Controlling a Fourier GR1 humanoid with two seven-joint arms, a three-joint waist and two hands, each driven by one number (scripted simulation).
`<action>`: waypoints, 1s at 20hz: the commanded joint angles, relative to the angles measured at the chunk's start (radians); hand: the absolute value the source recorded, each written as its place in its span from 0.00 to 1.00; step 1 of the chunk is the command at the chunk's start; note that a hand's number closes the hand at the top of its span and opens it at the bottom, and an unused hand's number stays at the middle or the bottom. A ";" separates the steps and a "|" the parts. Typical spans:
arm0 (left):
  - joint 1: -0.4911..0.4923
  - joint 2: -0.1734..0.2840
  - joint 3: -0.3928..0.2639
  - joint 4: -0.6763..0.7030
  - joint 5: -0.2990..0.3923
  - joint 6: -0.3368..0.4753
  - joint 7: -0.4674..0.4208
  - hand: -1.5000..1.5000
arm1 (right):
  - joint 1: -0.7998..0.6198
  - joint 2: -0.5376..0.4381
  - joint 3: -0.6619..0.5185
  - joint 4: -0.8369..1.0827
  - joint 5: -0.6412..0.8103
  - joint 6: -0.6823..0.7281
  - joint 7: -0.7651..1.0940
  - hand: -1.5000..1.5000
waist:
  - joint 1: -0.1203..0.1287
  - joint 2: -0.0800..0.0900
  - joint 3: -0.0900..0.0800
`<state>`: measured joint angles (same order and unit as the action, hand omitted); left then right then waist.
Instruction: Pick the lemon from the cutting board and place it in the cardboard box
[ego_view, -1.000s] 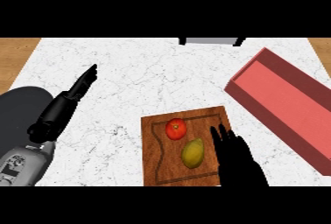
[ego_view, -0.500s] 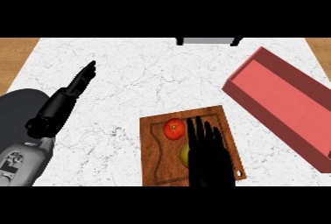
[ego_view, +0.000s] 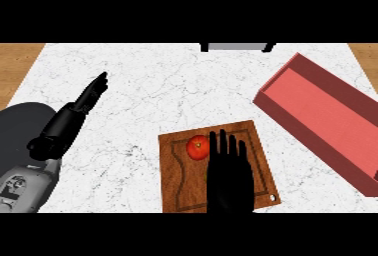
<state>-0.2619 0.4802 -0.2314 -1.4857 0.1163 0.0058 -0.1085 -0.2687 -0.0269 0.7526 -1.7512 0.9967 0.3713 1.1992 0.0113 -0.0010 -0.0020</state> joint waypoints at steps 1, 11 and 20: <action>0.020 0.007 0.008 -0.029 -0.012 0.001 -0.003 0.50 | -0.029 0.026 -0.031 0.092 -0.007 0.041 0.210 0.00 | 0.004 0.000 0.001; 0.025 -0.036 0.007 -0.043 -0.030 -0.015 0.029 0.50 | -0.056 0.026 0.028 0.173 -0.061 -0.074 0.215 0.00 | 0.002 0.001 0.002; 0.018 -0.036 0.050 -0.015 -0.052 -0.026 -0.001 0.50 | 0.020 0.026 0.000 0.229 0.007 -0.078 0.158 0.00 | -0.012 0.000 0.002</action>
<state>-0.2354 0.4544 -0.1874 -1.5057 0.0783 -0.0245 -0.1066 -0.2900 -0.0199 0.7101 -1.5430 0.9750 0.3053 1.1616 0.0055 -0.0007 -0.0005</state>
